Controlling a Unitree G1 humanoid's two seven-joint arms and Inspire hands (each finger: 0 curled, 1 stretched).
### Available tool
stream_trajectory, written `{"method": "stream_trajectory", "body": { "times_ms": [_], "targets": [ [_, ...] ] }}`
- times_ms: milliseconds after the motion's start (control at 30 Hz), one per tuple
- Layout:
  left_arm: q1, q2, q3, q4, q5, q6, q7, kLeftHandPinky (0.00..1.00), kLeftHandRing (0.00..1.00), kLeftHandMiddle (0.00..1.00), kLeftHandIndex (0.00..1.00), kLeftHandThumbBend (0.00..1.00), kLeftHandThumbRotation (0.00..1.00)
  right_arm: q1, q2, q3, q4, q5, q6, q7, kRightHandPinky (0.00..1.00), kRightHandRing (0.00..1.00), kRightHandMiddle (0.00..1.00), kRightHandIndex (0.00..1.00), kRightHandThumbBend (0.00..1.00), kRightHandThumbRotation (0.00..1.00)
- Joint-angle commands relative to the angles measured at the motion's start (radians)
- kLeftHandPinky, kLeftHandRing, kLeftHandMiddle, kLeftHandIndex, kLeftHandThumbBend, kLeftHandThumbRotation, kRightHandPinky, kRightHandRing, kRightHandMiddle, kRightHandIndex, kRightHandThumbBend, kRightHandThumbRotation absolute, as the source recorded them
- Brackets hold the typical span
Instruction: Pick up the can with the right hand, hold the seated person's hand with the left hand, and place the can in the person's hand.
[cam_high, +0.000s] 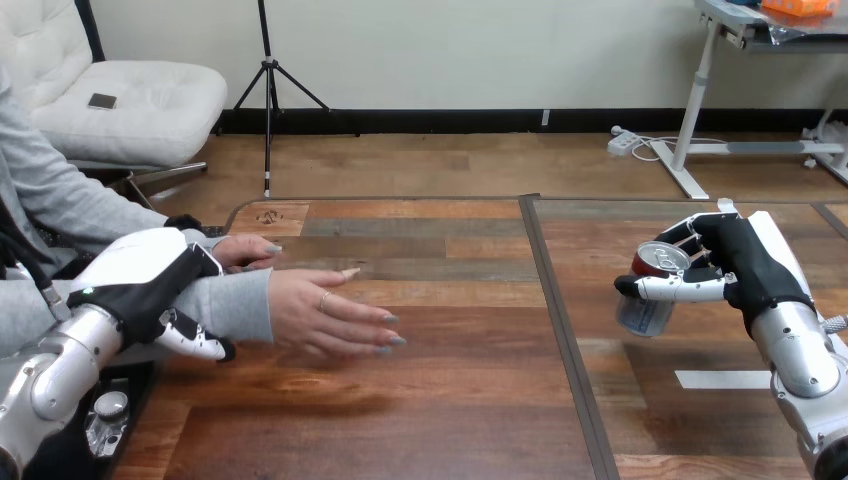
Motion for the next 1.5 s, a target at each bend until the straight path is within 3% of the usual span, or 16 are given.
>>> {"method": "stream_trajectory", "body": {
  "times_ms": [0, 400, 700, 1133, 1467],
  "targets": [
    [-0.072, 0.011, 0.058, -0.110, -0.047, -0.045, 0.031, 0.14, 0.19, 0.25, 0.26, 0.66, 0.00, -0.080, 0.008, -0.003, -0.056, 0.014, -0.031, -0.006, 0.34, 0.37, 0.41, 0.44, 0.84, 0.00],
    [-0.064, -0.001, 0.070, -0.185, -0.051, -0.021, 0.002, 0.14, 0.19, 0.25, 0.26, 0.65, 0.00, -0.080, 0.016, -0.002, -0.065, 0.019, -0.047, 0.002, 0.36, 0.38, 0.42, 0.44, 0.81, 0.00],
    [-0.064, -0.026, 0.081, -0.229, -0.084, -0.016, -0.041, 0.13, 0.17, 0.23, 0.25, 0.63, 0.00, -0.088, 0.026, 0.013, -0.076, -0.001, -0.041, -0.018, 0.37, 0.39, 0.42, 0.44, 0.82, 0.00],
    [-0.065, -0.055, 0.086, -0.303, -0.109, 0.044, -0.105, 0.12, 0.17, 0.23, 0.25, 0.64, 0.00, -0.096, 0.056, 0.000, -0.086, 0.025, -0.058, -0.002, 0.35, 0.38, 0.41, 0.44, 0.81, 0.00],
    [-0.074, -0.082, 0.080, -0.318, -0.105, 0.045, -0.103, 0.14, 0.20, 0.26, 0.27, 0.65, 0.00, -0.104, 0.077, 0.009, -0.098, 0.011, -0.069, -0.024, 0.36, 0.38, 0.42, 0.44, 0.81, 0.00]
  ]
}}
